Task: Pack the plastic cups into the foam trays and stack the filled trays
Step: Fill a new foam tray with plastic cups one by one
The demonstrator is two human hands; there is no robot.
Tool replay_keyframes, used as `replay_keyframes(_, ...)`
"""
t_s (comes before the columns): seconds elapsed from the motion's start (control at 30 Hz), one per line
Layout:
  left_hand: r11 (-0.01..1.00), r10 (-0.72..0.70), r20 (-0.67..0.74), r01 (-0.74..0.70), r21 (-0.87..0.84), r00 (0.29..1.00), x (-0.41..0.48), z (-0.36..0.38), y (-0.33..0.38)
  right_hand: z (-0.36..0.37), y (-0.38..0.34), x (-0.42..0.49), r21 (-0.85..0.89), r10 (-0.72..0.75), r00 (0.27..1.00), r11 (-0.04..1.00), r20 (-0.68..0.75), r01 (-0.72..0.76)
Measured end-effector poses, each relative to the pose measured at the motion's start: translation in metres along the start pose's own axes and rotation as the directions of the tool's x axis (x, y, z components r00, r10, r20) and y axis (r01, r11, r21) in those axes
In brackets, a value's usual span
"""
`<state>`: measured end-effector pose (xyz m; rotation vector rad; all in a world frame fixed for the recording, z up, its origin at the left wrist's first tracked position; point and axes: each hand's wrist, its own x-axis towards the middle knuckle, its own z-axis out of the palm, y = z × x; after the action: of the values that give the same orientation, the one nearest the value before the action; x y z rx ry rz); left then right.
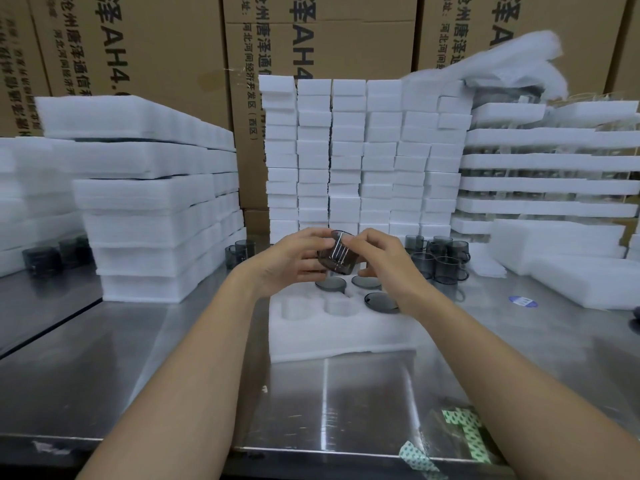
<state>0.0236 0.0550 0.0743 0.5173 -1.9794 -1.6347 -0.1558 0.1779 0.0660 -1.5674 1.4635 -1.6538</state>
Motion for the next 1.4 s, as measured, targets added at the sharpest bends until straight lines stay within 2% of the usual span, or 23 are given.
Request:
replay_keyframes(0.13, 0.999, -0.023, 0.042, 0.021, 0.029, 0.999, -0.004, -0.003, 0.000, -0.005, 0.000, -0.001, -0.046, 0.070, 0.981, 0.997, 0.183, -0.063)
replay_keyframes(0.37, 0.986, -0.068, 0.127, 0.047, 0.160, 0.990, -0.004, 0.003, -0.001, -0.016, -0.001, 0.001, -0.178, 0.128, 0.934, 0.981, 0.333, -0.071)
replay_keyframes(0.53, 0.977, -0.094, 0.106, 0.072, 0.199, 0.990, -0.001, 0.002, -0.002, -0.023, -0.004, -0.003, -0.279, 0.167, 0.870, 0.960, 0.465, -0.035)
replay_keyframes(0.87, 0.969, -0.087, -0.007, 0.086, 0.231, 0.996, 0.003, 0.000, -0.005, -0.030, -0.009, -0.003, -0.303, 0.175, 0.826, 0.953, 0.536, -0.006)
replay_keyframes(0.97, 0.974, -0.064, -0.058, 0.074, 0.213, 0.996, 0.004, -0.001, -0.003, -0.030, -0.009, -0.004, -0.291, 0.182, 0.849, 0.956, 0.497, -0.034)
replay_keyframes(1.13, 0.979, -0.007, -0.162, 0.039, 0.200, 0.987, 0.004, -0.002, -0.004, -0.025, -0.011, -0.005, -0.394, 0.235, 0.845, 0.918, 0.480, -0.031)
replay_keyframes(1.23, 0.985, 0.038, -0.223, 0.001, 0.173, 0.974, 0.004, -0.002, -0.003, -0.022, -0.013, -0.006, -0.449, 0.233, 0.867, 0.893, 0.441, -0.012)
replay_keyframes(1.4, 0.987, 0.056, -0.267, -0.014, 0.157, 0.962, 0.005, 0.000, -0.001, -0.021, -0.010, -0.006, -0.528, 0.260, 0.870, 0.849, 0.420, 0.002)
